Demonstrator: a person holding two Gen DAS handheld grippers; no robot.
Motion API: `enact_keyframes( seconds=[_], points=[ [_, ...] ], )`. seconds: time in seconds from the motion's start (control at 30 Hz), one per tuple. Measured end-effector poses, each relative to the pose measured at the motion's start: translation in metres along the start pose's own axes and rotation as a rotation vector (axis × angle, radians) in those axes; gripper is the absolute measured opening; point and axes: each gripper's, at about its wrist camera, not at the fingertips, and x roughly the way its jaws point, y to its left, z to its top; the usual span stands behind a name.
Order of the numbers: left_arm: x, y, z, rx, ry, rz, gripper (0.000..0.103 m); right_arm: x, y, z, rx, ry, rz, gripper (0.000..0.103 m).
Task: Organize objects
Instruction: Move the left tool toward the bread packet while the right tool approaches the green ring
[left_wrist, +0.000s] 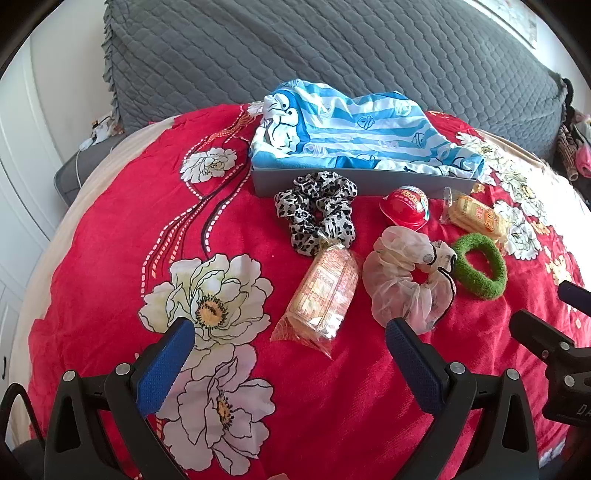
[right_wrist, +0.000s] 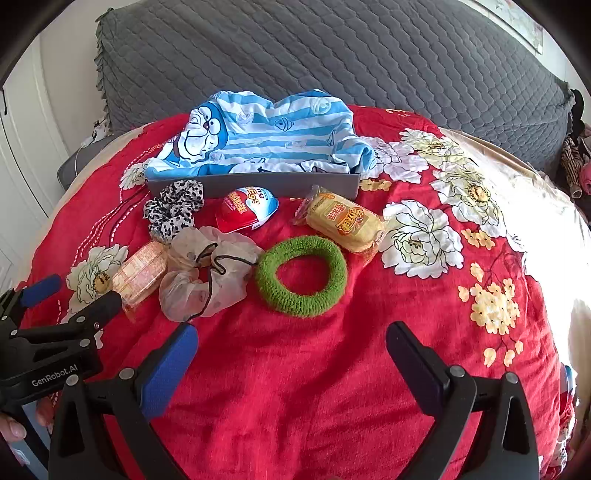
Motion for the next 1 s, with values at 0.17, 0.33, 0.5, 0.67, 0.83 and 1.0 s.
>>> enact_keyframes(
  seconds=[0.17, 0.33, 0.5, 0.67, 0.83, 1.0],
  points=[
    [0.001, 0.000, 0.000, -0.004, 0.002, 0.001, 0.103, 0.001, 0.000, 0.000, 0.000, 0.000, 0.000, 0.103],
    [0.003, -0.001, 0.000, -0.003, 0.002, -0.001, 0.103, 0.001, -0.001, 0.001, 0.000, 0.000, 0.001, 0.103],
    [0.006, -0.001, 0.000, -0.004, 0.004, -0.001, 0.103, 0.002, -0.001, 0.002, 0.001, 0.001, 0.003, 0.103],
    [0.009, 0.000, 0.000, -0.008, 0.009, 0.001, 0.103, 0.006, -0.002, 0.004, 0.006, 0.001, 0.007, 0.103],
    [0.017, 0.002, 0.001, -0.012, 0.016, 0.004, 0.103, 0.013, -0.003, 0.005, 0.003, 0.004, 0.001, 0.103],
    [0.025, 0.002, 0.003, -0.007, 0.020, 0.010, 0.103, 0.022, -0.003, 0.007, -0.004, 0.005, -0.002, 0.102]
  ],
)
